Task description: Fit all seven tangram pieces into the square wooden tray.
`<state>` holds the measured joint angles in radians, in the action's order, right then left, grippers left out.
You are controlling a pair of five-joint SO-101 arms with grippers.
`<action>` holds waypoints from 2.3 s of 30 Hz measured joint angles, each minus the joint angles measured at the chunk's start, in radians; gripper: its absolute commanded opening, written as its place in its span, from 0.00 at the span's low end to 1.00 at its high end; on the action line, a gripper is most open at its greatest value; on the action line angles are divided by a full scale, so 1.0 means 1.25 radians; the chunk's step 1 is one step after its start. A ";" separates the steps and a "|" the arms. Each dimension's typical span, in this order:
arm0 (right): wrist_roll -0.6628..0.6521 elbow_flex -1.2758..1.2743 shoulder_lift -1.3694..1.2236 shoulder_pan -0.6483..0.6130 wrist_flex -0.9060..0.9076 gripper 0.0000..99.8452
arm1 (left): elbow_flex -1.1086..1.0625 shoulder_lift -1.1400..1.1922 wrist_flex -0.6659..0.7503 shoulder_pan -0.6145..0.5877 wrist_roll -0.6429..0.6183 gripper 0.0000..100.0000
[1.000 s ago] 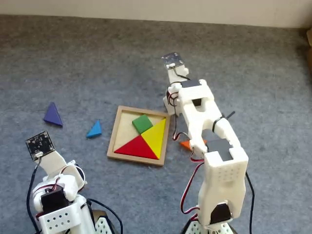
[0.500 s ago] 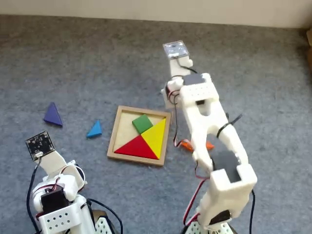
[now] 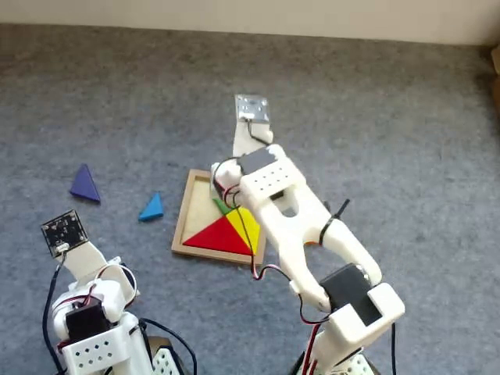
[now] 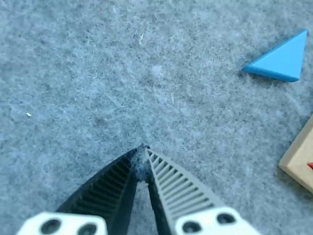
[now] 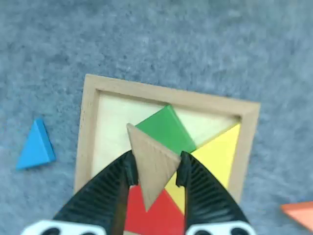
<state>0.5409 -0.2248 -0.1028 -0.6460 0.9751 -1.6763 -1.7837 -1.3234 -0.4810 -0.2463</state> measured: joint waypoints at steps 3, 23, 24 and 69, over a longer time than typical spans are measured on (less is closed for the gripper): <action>0.077 -0.047 0.000 -0.028 -0.061 0.05 | 0.000 0.000 0.000 0.000 0.000 0.01; 0.125 -0.113 0.000 -0.090 -0.179 0.15 | 0.000 0.000 0.000 0.000 0.000 0.01; 0.125 -0.113 0.000 -0.092 -0.179 0.15 | 0.000 0.000 0.000 0.000 0.000 0.01; -0.129 -0.147 -0.048 -0.072 -0.261 0.01 | 0.000 0.000 0.000 0.000 0.000 0.01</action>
<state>0.3798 -0.4089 -0.1626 -0.7365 0.6483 -1.6763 -1.7837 -1.3234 -0.4810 -0.2463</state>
